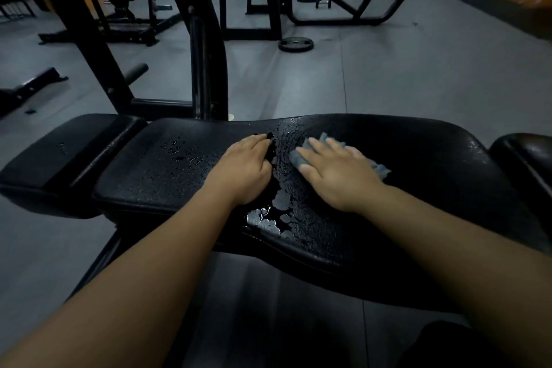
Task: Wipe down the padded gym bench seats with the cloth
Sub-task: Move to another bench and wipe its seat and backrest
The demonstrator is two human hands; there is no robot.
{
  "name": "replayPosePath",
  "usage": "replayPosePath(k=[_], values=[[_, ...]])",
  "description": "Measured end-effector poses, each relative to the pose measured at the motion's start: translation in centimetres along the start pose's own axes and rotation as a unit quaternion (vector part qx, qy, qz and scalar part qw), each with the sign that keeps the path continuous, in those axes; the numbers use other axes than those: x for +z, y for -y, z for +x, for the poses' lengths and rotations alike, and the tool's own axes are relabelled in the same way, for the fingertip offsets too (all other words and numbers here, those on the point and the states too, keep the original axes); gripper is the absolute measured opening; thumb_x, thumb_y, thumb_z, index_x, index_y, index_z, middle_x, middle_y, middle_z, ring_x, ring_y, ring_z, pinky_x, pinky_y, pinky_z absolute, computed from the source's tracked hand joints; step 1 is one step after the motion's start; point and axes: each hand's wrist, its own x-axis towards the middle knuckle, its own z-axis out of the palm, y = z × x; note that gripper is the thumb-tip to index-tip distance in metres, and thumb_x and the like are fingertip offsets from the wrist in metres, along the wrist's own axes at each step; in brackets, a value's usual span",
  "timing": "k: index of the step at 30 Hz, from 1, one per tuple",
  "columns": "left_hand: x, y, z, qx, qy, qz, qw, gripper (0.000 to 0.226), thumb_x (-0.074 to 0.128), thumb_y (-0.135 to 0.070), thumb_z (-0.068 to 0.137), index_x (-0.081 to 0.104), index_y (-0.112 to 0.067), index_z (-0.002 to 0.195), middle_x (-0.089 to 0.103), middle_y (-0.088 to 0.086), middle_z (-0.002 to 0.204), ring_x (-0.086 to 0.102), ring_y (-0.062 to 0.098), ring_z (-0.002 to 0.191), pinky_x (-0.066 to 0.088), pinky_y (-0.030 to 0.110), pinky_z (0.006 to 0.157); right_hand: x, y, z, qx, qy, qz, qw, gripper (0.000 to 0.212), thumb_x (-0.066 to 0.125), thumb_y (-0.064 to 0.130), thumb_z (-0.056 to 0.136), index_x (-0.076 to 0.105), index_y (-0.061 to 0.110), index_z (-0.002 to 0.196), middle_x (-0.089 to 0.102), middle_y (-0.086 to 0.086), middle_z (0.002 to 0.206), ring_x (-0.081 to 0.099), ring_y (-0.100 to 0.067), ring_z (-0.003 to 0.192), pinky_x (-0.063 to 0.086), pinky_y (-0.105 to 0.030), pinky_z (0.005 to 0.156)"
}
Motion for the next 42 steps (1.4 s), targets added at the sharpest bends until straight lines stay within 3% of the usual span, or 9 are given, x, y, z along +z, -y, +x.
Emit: replayPosePath(k=[2, 6, 12, 18, 23, 28, 34, 39, 42], values=[[-0.2, 0.0, -0.1, -0.001, 0.004, 0.000, 1.000, 0.068, 0.027, -0.033, 0.088, 0.037, -0.012, 0.152, 0.030, 0.006, 0.161, 0.023, 0.019, 0.149, 0.016, 0.034, 0.123, 0.4, 2.7, -0.4, -0.005, -0.006, -0.006, 1.000, 0.055, 0.014, 0.052, 0.105, 0.014, 0.037, 0.158, 0.004, 0.005, 0.168, 0.003, -0.024, 0.154, 0.006, -0.048, 0.122], [-0.2, 0.1, -0.2, 0.004, -0.001, 0.004, 1.000, 0.056, 0.035, -0.025, 0.097, 0.037, -0.010, 0.152, 0.030, 0.007, 0.161, 0.023, 0.020, 0.149, 0.015, 0.033, 0.122, 0.8, 3.0, -7.1, -0.138, 0.014, 0.025, 0.990, 0.069, -0.001, 0.061, 0.094, 0.015, 0.040, 0.157, 0.003, 0.013, 0.167, 0.000, -0.013, 0.154, 0.006, -0.040, 0.123], [-0.4, 0.1, -0.2, 0.006, -0.007, 0.004, 1.000, 0.055, 0.040, -0.020, 0.098, 0.037, -0.009, 0.152, 0.031, 0.008, 0.161, 0.024, 0.021, 0.149, 0.016, 0.032, 0.122, 0.4, 2.6, -4.6, 0.004, -0.008, -0.010, 1.000, 0.074, -0.001, 0.061, 0.088, 0.014, 0.039, 0.157, 0.006, 0.009, 0.168, 0.004, -0.020, 0.154, 0.009, -0.044, 0.122], [-0.3, -0.1, -0.6, 0.004, -0.005, 0.005, 1.000, 0.054, 0.040, -0.019, 0.098, 0.037, -0.008, 0.151, 0.031, 0.009, 0.160, 0.024, 0.022, 0.149, 0.015, 0.031, 0.122, 0.9, 3.5, -10.6, -0.104, 0.030, 0.014, 0.994, 0.080, -0.011, 0.062, 0.083, 0.009, 0.041, 0.158, 0.000, 0.014, 0.167, -0.003, -0.013, 0.154, 0.005, -0.037, 0.122], [-0.4, -0.3, -0.8, -0.001, -0.007, -0.004, 1.000, 0.054, 0.039, -0.020, 0.097, 0.038, -0.009, 0.151, 0.033, 0.008, 0.160, 0.026, 0.021, 0.148, 0.019, 0.034, 0.122, 0.7, 3.8, -4.2, 0.043, -0.005, 0.001, 0.999, 0.062, 0.011, 0.060, 0.100, 0.014, 0.037, 0.158, 0.003, 0.005, 0.168, 0.001, -0.024, 0.154, 0.006, -0.047, 0.122], [-0.5, -0.2, -1.0, 0.000, -0.013, -0.003, 1.000, 0.067, 0.029, -0.029, 0.085, 0.044, -0.007, 0.146, 0.039, 0.011, 0.156, 0.031, 0.024, 0.145, 0.021, 0.032, 0.120, 1.3, 5.7, -8.6, -0.103, 0.006, 0.027, 0.994, 0.077, -0.005, 0.063, 0.087, 0.017, 0.037, 0.157, 0.006, 0.010, 0.168, 0.001, -0.017, 0.154, 0.006, -0.041, 0.122], [-1.5, 0.2, 0.2, 0.015, 0.035, 0.021, 0.999, 0.054, 0.040, -0.020, 0.098, 0.037, -0.014, 0.152, 0.030, 0.003, 0.161, 0.027, 0.020, 0.147, 0.022, 0.031, 0.118, 0.6, 3.5, -1.2, 0.039, -0.002, -0.016, 0.999, 0.056, 0.014, 0.053, 0.104, 0.013, 0.036, 0.158, 0.004, 0.003, 0.168, 0.002, -0.027, 0.154, 0.008, -0.049, 0.122], [-0.9, 1.9, -0.8, 0.002, 0.022, 0.073, 0.997, 0.051, 0.032, -0.035, 0.102, 0.031, -0.034, 0.153, 0.023, -0.010, 0.163, 0.019, 0.017, 0.151, 0.014, 0.049, 0.121, 1.2, 6.1, -5.7, -0.104, 0.008, 0.014, 0.994, 0.073, -0.002, 0.063, 0.091, 0.016, 0.037, 0.157, 0.005, 0.010, 0.168, 0.002, -0.018, 0.154, 0.008, -0.045, 0.123], [-0.2, 2.2, -0.7, 0.000, 0.017, 0.062, 0.998, 0.051, 0.030, -0.037, 0.102, 0.030, -0.037, 0.153, 0.022, -0.011, 0.163, 0.016, 0.018, 0.151, 0.013, 0.053, 0.121, 0.7, 2.8, -2.9, -0.064, -0.008, 0.028, 0.998, 0.068, 0.003, 0.064, 0.096, 0.021, 0.039, 0.156, 0.011, 0.011, 0.167, 0.009, -0.016, 0.154, 0.013, -0.041, 0.122]])
